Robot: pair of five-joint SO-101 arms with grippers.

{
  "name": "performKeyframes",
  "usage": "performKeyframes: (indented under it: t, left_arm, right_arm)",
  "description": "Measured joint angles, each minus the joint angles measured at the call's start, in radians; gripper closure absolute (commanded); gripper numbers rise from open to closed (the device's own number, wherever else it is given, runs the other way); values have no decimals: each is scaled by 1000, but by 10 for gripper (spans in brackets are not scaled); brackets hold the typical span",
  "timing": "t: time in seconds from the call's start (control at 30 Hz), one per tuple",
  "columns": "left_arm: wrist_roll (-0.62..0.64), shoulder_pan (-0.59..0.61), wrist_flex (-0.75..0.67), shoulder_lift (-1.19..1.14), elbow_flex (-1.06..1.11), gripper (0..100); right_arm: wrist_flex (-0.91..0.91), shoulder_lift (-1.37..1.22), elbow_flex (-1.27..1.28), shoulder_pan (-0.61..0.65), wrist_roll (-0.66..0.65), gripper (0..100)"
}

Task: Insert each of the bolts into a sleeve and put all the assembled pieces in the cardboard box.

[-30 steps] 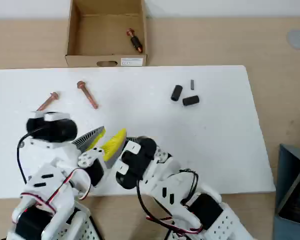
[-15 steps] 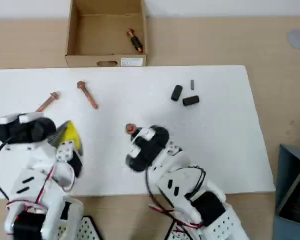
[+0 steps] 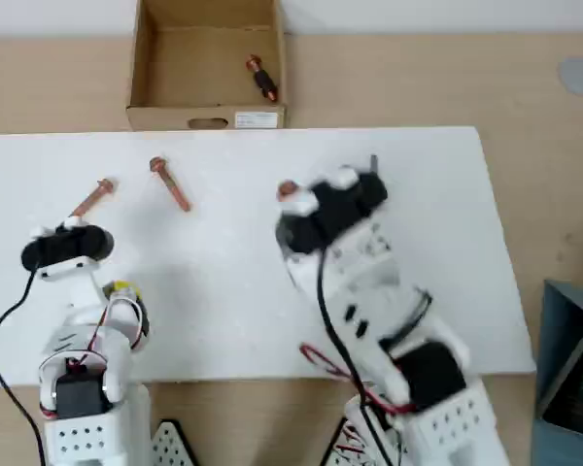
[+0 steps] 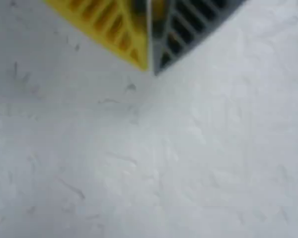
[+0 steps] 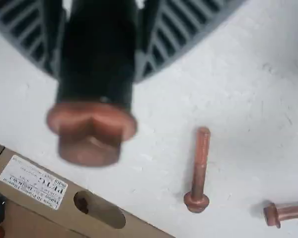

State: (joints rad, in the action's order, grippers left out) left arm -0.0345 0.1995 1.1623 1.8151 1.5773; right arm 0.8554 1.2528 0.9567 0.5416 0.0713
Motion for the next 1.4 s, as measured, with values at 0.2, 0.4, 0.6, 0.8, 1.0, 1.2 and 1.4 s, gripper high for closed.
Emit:
performKeyframes:
  t: [0.2,0.4,0.6,0.8,1.0,1.2,1.4]
  left_arm:
    - [-2,0,-2,0,41,996]
    - [-2,0,-2,0,43,996]
    - [-2,0,-2,0,43,995]
    - [-2,0,-2,0,43,995]
    - [-2,0,-2,0,43,995]
    - [-2,0,-2,0,43,995]
    - [-2,0,-2,0,43,995]
  right_arm:
    - [-58,-414,-308,0,0,989]
    - [-110,-864,-672,-54,-21,989]
    - [-114,-1307,-1105,-92,-60,989]
    - [-114,-1712,-1527,-98,-161,989]
    - [-114,-2038,-1838,-100,-302,989]
    - [-114,-2263,-2050,-100,-428,986]
    - [-61,-2349,-2165,-100,-465,864]
